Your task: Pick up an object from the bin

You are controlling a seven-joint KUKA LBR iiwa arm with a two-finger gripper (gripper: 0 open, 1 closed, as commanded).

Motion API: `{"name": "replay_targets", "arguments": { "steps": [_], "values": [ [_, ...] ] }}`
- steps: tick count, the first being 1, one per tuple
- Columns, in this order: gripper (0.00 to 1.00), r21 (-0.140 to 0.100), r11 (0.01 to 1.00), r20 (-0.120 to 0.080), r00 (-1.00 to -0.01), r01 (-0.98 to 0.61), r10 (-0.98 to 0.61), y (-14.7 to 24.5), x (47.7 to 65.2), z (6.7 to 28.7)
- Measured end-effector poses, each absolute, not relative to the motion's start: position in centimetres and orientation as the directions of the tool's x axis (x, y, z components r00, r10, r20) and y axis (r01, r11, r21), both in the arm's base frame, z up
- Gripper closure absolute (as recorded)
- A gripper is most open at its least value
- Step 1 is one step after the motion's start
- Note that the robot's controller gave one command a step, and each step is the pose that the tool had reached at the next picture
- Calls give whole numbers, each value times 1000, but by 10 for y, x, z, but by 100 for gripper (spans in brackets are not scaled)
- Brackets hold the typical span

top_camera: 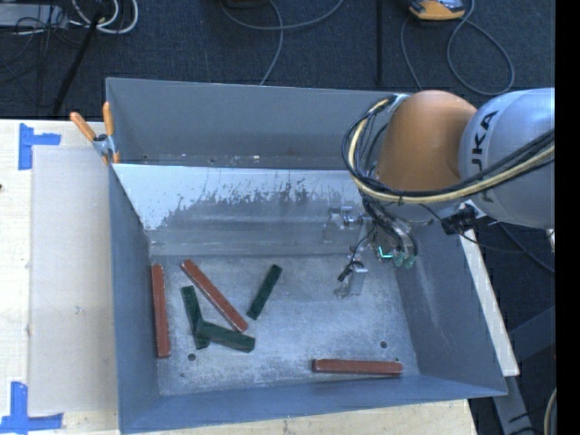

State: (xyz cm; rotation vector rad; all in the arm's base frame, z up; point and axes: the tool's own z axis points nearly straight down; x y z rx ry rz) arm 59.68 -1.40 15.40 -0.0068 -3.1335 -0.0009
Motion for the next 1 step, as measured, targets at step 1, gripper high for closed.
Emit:
{"name": "replay_targets", "arguments": {
  "steps": [1],
  "values": [
    [0,5,997,0,-997,76,76,85,602,143]
  ]
}}
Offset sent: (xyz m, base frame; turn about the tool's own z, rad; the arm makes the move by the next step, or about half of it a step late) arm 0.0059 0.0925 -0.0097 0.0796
